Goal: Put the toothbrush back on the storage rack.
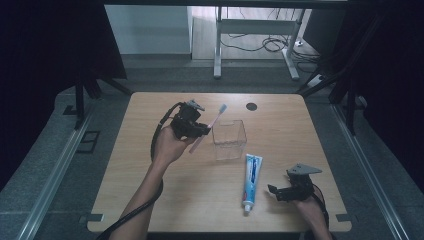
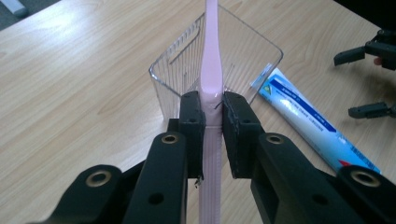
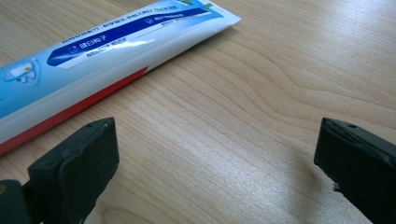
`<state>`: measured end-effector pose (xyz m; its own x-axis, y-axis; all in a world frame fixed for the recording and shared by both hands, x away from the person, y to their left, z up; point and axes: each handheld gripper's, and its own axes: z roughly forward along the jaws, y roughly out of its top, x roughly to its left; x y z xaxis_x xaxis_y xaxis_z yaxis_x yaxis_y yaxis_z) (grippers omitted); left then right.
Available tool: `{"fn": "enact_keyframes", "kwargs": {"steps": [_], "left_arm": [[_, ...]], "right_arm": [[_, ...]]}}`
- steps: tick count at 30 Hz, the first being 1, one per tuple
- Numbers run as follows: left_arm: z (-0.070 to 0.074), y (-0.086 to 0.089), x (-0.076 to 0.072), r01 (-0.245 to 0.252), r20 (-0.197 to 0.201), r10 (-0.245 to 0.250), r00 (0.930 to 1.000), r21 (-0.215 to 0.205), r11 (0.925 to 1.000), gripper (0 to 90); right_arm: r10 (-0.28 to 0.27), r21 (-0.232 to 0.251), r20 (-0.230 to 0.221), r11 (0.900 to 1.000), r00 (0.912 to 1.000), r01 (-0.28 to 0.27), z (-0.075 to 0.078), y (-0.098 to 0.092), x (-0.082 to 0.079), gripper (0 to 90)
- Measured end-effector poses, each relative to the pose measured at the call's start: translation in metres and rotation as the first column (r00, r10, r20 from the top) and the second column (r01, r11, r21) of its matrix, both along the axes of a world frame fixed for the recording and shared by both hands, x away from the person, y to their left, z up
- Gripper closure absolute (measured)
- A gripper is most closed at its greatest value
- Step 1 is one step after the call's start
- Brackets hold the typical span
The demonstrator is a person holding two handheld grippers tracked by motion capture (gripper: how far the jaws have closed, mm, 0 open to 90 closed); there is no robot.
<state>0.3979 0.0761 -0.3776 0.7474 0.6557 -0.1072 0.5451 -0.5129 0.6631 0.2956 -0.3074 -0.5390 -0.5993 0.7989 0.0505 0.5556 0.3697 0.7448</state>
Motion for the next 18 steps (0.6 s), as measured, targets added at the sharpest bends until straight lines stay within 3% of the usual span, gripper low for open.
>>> {"fn": "enact_keyframes", "kwargs": {"steps": [18], "left_arm": [[0.001,-0.027,0.013,0.008,0.034,-0.007,0.9994,-0.03,0.9995,78.7]], "right_arm": [[0.002,-0.003,0.001,1.0,1.0,-0.002,0.0,0.0,0.0,0.7]]}}
